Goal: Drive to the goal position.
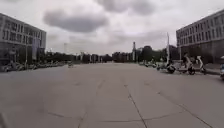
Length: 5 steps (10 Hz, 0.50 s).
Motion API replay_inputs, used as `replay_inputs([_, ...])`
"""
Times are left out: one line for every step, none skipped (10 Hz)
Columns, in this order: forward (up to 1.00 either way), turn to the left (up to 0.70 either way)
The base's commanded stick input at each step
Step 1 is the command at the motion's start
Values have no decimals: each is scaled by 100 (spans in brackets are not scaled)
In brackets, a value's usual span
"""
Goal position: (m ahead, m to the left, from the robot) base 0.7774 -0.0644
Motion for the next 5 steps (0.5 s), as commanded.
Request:
replay_inputs([70,-8])
replay_inputs([70,-8])
replay_inputs([70,-8])
replay_inputs([70,-8])
replay_inputs([70,-8])
